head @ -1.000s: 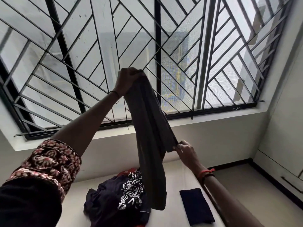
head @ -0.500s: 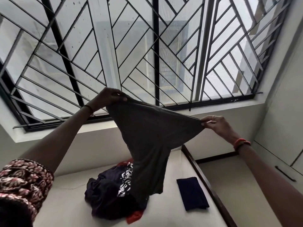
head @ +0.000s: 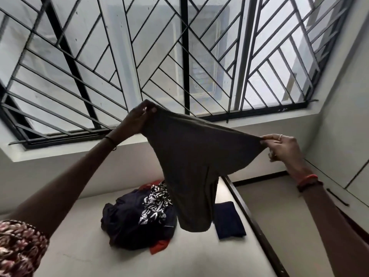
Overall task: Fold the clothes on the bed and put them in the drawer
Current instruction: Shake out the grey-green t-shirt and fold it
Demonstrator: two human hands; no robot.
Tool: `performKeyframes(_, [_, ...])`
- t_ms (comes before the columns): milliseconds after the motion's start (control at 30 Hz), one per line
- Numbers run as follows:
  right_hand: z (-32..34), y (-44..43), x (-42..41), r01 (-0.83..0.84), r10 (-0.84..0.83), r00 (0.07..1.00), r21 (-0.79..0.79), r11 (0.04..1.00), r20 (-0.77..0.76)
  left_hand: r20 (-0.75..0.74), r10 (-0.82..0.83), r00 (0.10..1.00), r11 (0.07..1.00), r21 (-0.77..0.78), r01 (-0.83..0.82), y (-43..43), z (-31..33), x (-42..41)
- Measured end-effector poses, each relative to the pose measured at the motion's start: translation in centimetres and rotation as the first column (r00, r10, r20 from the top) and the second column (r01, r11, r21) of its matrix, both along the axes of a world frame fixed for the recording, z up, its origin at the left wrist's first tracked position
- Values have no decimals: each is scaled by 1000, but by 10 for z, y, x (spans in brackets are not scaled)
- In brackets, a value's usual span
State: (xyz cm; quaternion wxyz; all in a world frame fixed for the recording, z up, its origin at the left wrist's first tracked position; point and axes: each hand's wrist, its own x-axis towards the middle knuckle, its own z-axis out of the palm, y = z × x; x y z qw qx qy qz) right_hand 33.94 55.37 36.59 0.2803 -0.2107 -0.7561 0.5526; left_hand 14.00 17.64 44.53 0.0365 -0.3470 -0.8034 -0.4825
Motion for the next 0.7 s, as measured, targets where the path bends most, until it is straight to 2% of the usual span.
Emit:
performKeyframes(67, [5,1,9,-27,6,996,-225,974,-94,-97,-23,995,997,67,30,14,3,12])
performKeyframes(100, [5,3,10,-64,12,990,-363,930,-143,-135,-31,990,997,63,40,20,5,15])
performKeyframes(200, [-15,8,2,-129,-6,981,-668,733,-196,-159,-47,986,998,-49,40,29,3,9])
performKeyframes(300, [-56,10,-19,-110,-40,985,-792,600,-168,-222,-29,975,977,-212,-19,39,-14,-1])
performKeyframes(367, [-82,9,-36,-80,-44,991,-839,538,-123,-209,43,977,946,-307,-108,46,-30,-8])
performKeyframes(433, [-103,9,-53,-47,-40,996,-868,495,-77,-120,141,983,915,-364,-175,53,-49,-17])
performKeyframes(500, [-116,9,-70,-20,-55,997,-884,468,-51,56,220,974,916,-354,-187,59,-67,-29])
performKeyframes(600, [-123,16,-96,13,-107,993,-888,460,-41,317,252,915,958,-213,-190,70,-81,-39])
performKeyframes(700, [-114,25,-117,-2,-176,980,-881,473,-97,392,234,890,972,-103,-210,84,-75,-46])
